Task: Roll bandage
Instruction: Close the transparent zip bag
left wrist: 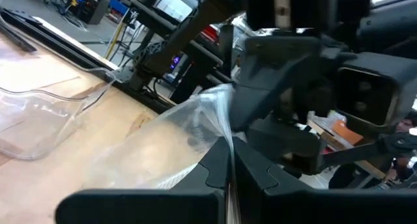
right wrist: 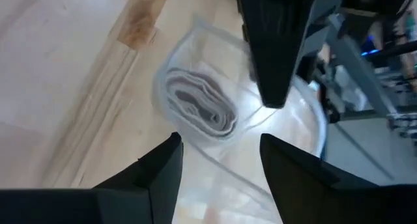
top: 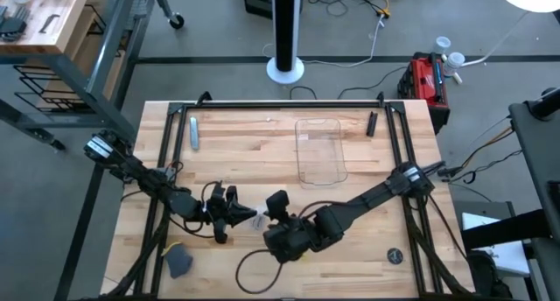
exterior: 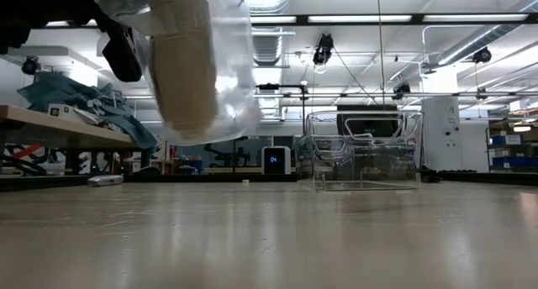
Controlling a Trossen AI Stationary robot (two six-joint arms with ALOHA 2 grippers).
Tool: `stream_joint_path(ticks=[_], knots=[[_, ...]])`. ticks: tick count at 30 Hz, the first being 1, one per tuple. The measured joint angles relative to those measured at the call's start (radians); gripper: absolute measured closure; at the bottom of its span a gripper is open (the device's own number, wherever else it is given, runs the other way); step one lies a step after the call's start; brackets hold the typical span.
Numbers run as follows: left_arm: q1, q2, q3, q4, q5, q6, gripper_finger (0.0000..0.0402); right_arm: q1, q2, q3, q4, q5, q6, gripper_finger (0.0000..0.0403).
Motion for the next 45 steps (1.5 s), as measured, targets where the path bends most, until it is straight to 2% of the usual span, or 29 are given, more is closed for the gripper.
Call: stream_joint_path(ticks=[4,8,11,15,24,29,34,40,45], knots=[[0.0,0.0,0.0,0.001,0.005,0.0,0.0401,-0.021,0.0,-0.019,0.001,-0.05,0.037,0.0222],[0.0,0.0,0.0,0.003,0.032,0.009,0.0401,-0.033,0.0,-0.048,0.003,-0.095,0.057,0.0256],[0.0,0.0,0.0,0.004,0.044,0.019,0.0401,-0.036,0.0,-0.065,0.006,-0.087,0.078,0.0303],[0.0,0.0,0.0,0.001,0.045,0.037,0.0401,-0.037,0.0,-0.082,0.009,-0.086,0.101,0.0387],[0.0,0.0,-0.006,-0.02,0.117,0.154,0.0402,-0.016,0.0,-0.106,0.037,-0.092,0.218,0.0401],[0.0,-0.001,-0.006,-0.019,0.133,0.261,0.0396,-0.006,-0.01,-0.103,0.042,-0.167,0.322,0.0402],[0.001,-0.001,0.0,-0.025,0.299,0.219,0.0336,-0.006,-0.013,-0.111,0.056,-0.177,0.342,0.0402],[0.0,-0.002,0.0,-0.031,0.307,0.191,0.0229,-0.006,-0.013,-0.113,0.098,-0.209,0.351,0.0403],[0.0,-0.017,0.0,-0.034,0.305,0.169,0.0182,-0.003,-0.013,-0.115,0.096,-0.226,0.398,0.0403]])
